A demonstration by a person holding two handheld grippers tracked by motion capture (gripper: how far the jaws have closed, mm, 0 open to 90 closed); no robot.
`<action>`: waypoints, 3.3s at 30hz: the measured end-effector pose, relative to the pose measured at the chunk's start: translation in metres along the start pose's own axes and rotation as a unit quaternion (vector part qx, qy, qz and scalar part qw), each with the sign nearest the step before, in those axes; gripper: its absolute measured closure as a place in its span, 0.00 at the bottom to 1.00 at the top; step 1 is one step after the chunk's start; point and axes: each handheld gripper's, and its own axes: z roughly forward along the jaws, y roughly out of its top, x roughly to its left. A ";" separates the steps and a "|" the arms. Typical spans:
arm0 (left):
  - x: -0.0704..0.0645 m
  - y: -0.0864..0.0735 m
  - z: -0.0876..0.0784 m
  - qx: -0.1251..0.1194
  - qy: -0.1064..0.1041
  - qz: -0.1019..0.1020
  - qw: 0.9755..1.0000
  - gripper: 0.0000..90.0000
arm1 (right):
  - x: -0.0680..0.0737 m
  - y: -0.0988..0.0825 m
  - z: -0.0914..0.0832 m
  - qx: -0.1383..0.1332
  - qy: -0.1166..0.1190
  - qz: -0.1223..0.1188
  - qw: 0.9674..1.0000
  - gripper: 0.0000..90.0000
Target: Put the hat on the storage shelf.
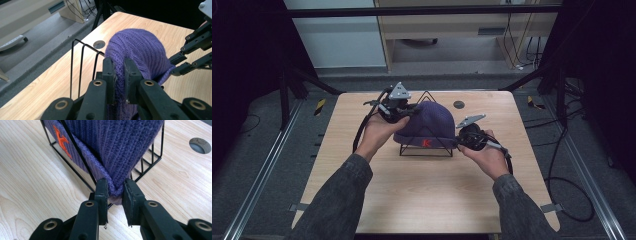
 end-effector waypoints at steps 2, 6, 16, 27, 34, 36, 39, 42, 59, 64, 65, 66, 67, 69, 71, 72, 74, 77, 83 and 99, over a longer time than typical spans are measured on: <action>0.000 -0.002 0.001 -0.002 0.000 -0.004 1.000 0.90 | 0.000 0.000 0.000 0.001 0.000 0.002 1.000 0.83; -0.001 -0.006 0.003 0.002 -0.003 -0.006 1.000 0.90 | -0.001 -0.004 0.003 0.002 -0.001 0.003 1.000 0.83; -0.002 -0.007 0.003 0.004 -0.004 -0.002 1.000 0.90 | -0.001 -0.008 0.005 -0.006 0.003 0.007 1.000 0.83; -0.003 -0.018 0.007 -0.001 -0.008 -0.012 1.000 0.90 | -0.002 -0.016 0.009 -0.001 0.001 0.014 1.000 0.83; -0.003 -0.018 0.006 -0.002 -0.008 -0.012 1.000 0.90 | -0.002 -0.016 0.008 -0.002 0.000 0.011 1.000 0.83; -0.003 -0.018 0.005 -0.001 -0.008 -0.012 1.000 0.90 | -0.002 -0.016 0.008 -0.004 0.001 0.011 1.000 0.83; -0.002 -0.019 0.006 -0.002 -0.008 -0.013 1.000 0.90 | -0.002 -0.016 0.008 -0.004 0.002 0.010 1.000 0.83; -0.002 -0.020 0.007 -0.002 -0.008 -0.016 1.000 0.90 | -0.003 -0.017 0.009 -0.004 0.002 0.009 1.000 0.83; 0.002 -0.039 0.007 -0.001 -0.007 -0.030 1.000 0.90 | 0.000 -0.017 0.020 0.010 0.001 0.011 1.000 0.83; 0.001 -0.044 0.009 0.002 -0.009 -0.033 0.999 0.89 | 0.001 -0.018 0.022 0.016 0.002 0.011 1.000 0.83; 0.001 -0.045 0.009 0.002 -0.009 -0.031 0.999 0.89 | 0.001 -0.019 0.023 0.014 0.002 0.010 1.000 0.84; 0.001 -0.045 0.009 0.001 -0.009 -0.032 0.999 0.89 | 0.001 -0.019 0.023 0.014 0.002 0.010 1.000 0.84; 0.001 -0.046 0.009 0.000 -0.010 -0.033 0.999 0.89 | 0.001 -0.019 0.023 0.014 0.003 0.009 1.000 0.84; 0.001 -0.046 0.008 0.001 -0.010 -0.034 0.999 0.88 | 0.001 -0.019 0.022 0.014 0.003 0.009 1.000 0.83; 0.000 -0.046 0.006 0.001 -0.006 -0.033 0.999 0.86 | 0.002 -0.020 0.022 0.013 0.001 0.009 1.000 0.82; -0.001 -0.046 0.005 0.000 -0.006 -0.033 0.999 0.84 | 0.003 -0.020 0.021 0.015 0.002 0.012 1.000 0.80; -0.003 -0.046 0.004 0.000 -0.005 -0.029 1.000 0.82 | 0.003 -0.023 0.020 0.012 0.000 0.008 1.000 0.78; -0.005 -0.047 0.002 -0.004 -0.010 -0.040 0.999 0.76 | 0.004 -0.027 0.018 0.012 0.001 0.012 1.000 0.75; -0.008 -0.044 -0.007 -0.019 0.016 -0.036 0.999 0.65 | 0.002 -0.029 0.012 0.004 -0.003 0.016 1.000 0.73; -0.016 -0.045 -0.025 -0.028 0.034 -0.035 0.998 0.39 | 0.008 -0.035 -0.006 -0.018 -0.009 0.026 0.999 0.61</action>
